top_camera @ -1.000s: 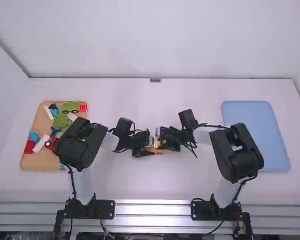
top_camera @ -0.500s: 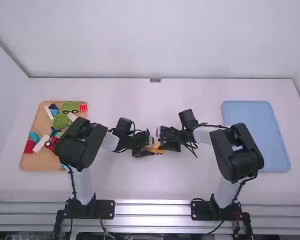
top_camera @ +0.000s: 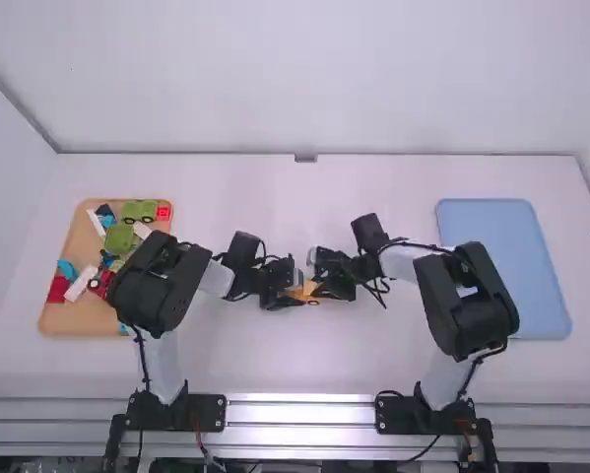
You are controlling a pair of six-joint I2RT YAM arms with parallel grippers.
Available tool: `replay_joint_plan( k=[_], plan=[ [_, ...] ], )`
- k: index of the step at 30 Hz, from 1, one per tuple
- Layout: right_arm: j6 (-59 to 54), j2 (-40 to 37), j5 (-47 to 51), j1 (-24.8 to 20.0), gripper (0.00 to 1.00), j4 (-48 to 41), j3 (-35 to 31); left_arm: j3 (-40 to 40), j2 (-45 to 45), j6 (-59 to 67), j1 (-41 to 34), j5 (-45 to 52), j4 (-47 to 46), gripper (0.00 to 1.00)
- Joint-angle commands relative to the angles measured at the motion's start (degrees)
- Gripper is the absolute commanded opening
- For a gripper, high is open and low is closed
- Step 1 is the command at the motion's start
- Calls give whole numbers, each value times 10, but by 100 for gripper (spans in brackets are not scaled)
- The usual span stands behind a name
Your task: Assemble lego blocks to make yellow taxi
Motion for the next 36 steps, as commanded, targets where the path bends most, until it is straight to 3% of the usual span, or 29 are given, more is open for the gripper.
replay_joint_plan(
  k=[1,5,8,10,26,32,36],
  plan=[
    [1,-11,-11,1,36,-6,10,-13,13,-5,-3,-20,-13,41],
    [1,-11,-7,1,42,-9,10,-13,13,-5,-3,-20,-13,41],
    [1,-11,-6,1,55,-9,10,-13,13,-4,-3,-20,-15,41],
    [1,-11,-3,1,58,-7,10,-13,13,-5,-3,-20,-18,41],
    [-53,-24,-18,1,55,15,10,-12,13,-4,-4,-20,-22,41],
    [-77,-26,5,9,55,-8,7,-12,13,-5,0,-20,-23,41],
    [-76,-26,21,17,55,23,-14,-13,13,-5,-3,-20,-21,42]
  ],
)
